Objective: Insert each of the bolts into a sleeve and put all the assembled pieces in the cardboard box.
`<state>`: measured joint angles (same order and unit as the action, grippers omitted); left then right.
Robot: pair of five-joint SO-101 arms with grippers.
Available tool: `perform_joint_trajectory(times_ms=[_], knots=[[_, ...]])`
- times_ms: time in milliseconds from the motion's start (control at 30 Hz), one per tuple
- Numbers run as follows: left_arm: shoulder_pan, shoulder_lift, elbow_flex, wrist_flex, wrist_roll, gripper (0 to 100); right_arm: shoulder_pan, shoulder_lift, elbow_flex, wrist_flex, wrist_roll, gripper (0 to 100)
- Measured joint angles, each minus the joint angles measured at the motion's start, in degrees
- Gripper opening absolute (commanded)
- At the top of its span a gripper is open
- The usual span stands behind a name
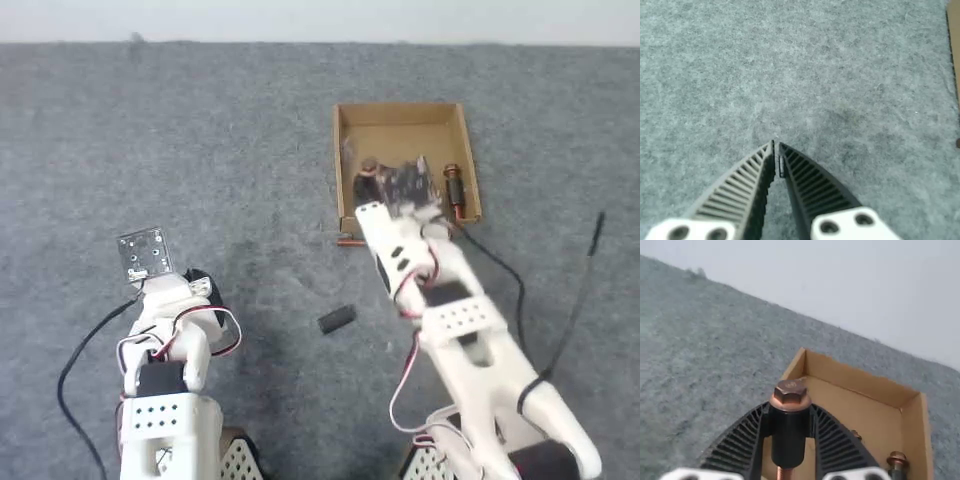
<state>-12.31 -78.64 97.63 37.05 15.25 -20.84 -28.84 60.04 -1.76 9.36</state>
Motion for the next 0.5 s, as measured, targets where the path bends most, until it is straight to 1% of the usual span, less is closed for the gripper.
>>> perform_joint_trajectory(times_ms=[100, 267, 500], knots=[[0.0, 0.0, 0.0, 0.0, 0.0, 1, 1.5, 4.3, -7.8, 7.3, 0.0, 0.6], [0.0, 0.0, 0.0, 0.0, 0.0, 1, 3.6, 15.5, -23.0, 17.4, 0.0, 0.9], [0.0, 0.0, 0.0, 0.0, 0.0, 1, 3.5, 35.1, -46.5, 31.1, 0.0, 1.0]])
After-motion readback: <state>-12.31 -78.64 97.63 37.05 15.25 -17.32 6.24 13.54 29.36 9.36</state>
